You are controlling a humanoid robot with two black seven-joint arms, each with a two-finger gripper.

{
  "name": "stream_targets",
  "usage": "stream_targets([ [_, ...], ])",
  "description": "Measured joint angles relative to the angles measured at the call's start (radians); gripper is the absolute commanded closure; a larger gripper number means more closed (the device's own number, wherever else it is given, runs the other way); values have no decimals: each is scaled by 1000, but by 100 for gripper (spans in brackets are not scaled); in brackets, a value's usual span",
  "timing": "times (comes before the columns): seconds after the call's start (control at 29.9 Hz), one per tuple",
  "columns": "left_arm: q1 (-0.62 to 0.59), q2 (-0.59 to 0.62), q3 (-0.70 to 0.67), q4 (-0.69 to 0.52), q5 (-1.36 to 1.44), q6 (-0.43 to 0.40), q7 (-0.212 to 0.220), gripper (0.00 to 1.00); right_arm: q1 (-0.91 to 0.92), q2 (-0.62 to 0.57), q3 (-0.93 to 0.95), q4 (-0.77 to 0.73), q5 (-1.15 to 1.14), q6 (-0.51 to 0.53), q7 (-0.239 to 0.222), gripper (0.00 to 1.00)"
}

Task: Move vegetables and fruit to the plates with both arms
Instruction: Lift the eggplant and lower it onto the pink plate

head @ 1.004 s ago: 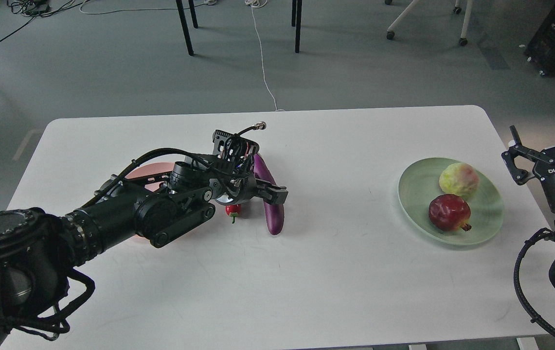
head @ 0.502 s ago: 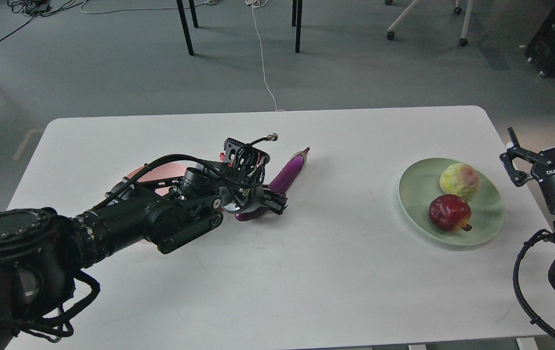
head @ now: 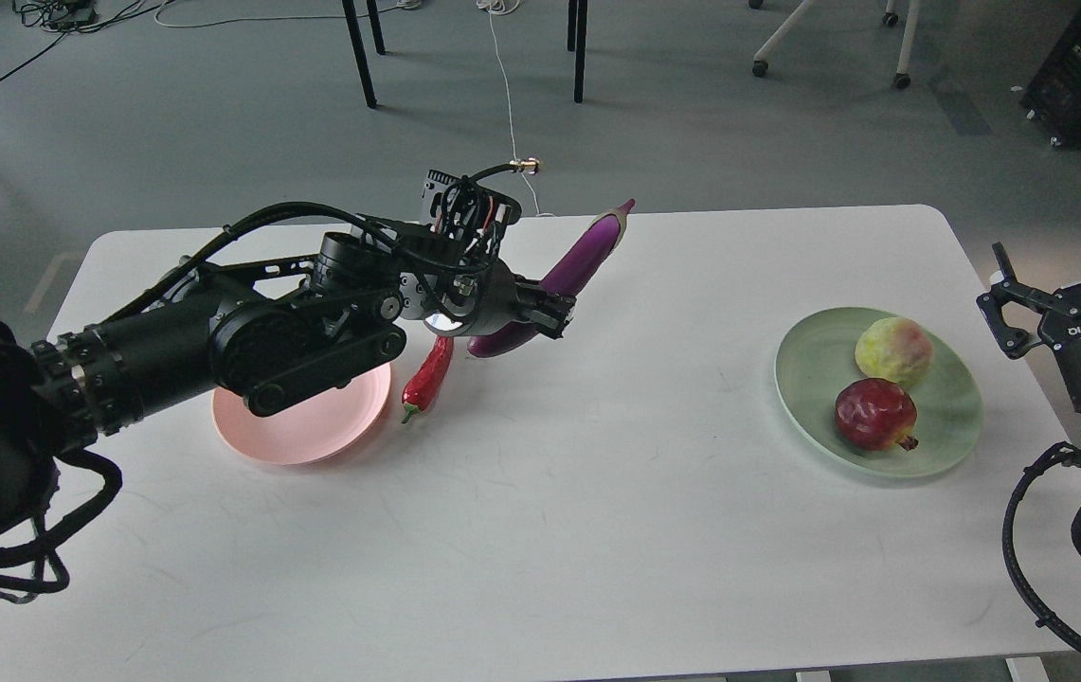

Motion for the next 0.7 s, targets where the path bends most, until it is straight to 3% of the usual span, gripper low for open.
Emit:
stream_targets([
  [0.17,9,224,9,-96,-3,-19,-9,78,2,-2,-2,-1,-3,0,0,1],
  [0.33,129,456,12,-200,-4,-19,-29,78,3,-1,-8,0,-4,0,0,1],
  [0.47,189,529,11,-235,-2,0,-34,76,6,3,-24,-2,-4,0,0,1],
  [0.54,212,541,10,-238,-2,15,-34,67,8,4,-30,-1,-5,0,0,1],
  [0.7,264,547,9,-229,-2,26,-35,62,13,5,-35,2,-5,0,0,1],
])
